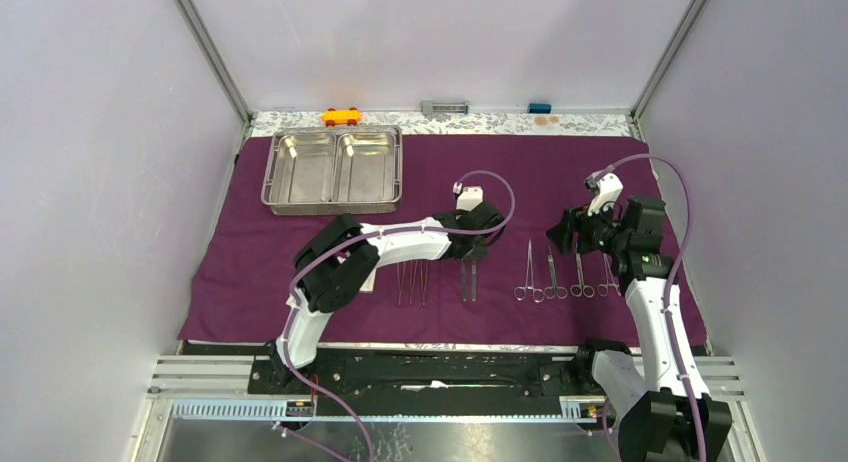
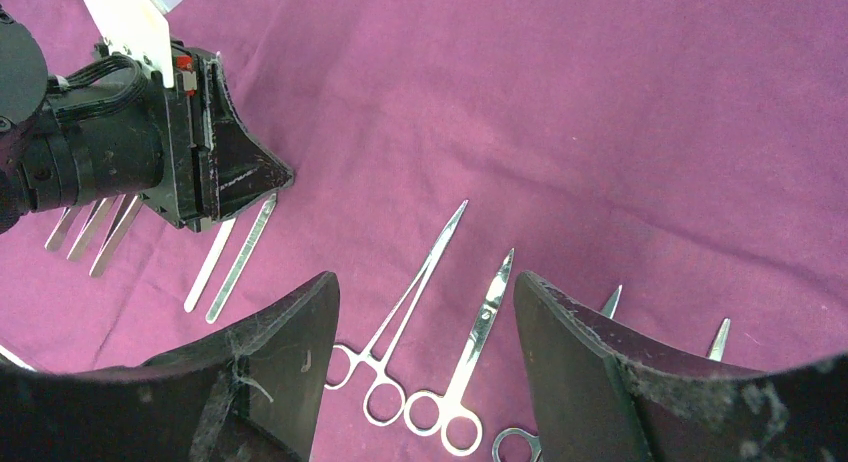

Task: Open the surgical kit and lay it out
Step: Place the medical item in the surgical kit, then reset both arms

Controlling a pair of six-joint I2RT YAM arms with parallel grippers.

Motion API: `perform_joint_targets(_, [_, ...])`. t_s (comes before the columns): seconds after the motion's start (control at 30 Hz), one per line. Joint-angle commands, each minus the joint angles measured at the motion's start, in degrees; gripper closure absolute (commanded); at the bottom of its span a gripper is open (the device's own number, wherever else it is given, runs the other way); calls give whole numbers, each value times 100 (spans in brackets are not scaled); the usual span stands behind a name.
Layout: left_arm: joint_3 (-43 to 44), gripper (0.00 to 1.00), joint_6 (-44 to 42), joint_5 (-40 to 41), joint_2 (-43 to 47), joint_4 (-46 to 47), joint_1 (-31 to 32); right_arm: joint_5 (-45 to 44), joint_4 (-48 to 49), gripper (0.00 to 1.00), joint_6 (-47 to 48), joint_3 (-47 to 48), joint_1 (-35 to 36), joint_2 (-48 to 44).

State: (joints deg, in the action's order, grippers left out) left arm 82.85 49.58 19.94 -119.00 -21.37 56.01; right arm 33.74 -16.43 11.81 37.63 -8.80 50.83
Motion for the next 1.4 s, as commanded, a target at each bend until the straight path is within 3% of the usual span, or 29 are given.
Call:
perform_joint_targets(0.0, [-71,80,-97,182,350,144,-20,116,125,28,50,-4,-34,-54])
perform_joint_targets(0.17, [-55,66,-470,360,692,285,-20,87,126,27,64,44,-34,-76])
perform_joint_targets(0.37, [-39,27,-1348,1130,1202,611,-11,105,153,14,85,217,-34,-75])
perform_joint_targets(0.57, [-422,2,-2709,2259,1958,1687,-42,155,151,1,134,572,-34,234])
perform_joint_targets(0.7, [-1156,1,-3993,2601,2682,3085,-188,104,176,0,157,826,-28,449])
perform_joint_targets(0.83, [-2093,1,-5359,2416,3640,4408,-596,94,202,0,157,1058,-26,542])
perform_joint_targets(1.1, [-2881,1,-5122,72,5508,3318,-2753,582,658,0,149,994,-26,493])
perform_joint_targets(1.37, [-3521,1,-5275,-802,6740,2599,-3588,676,816,0,-56,1180,-26,634])
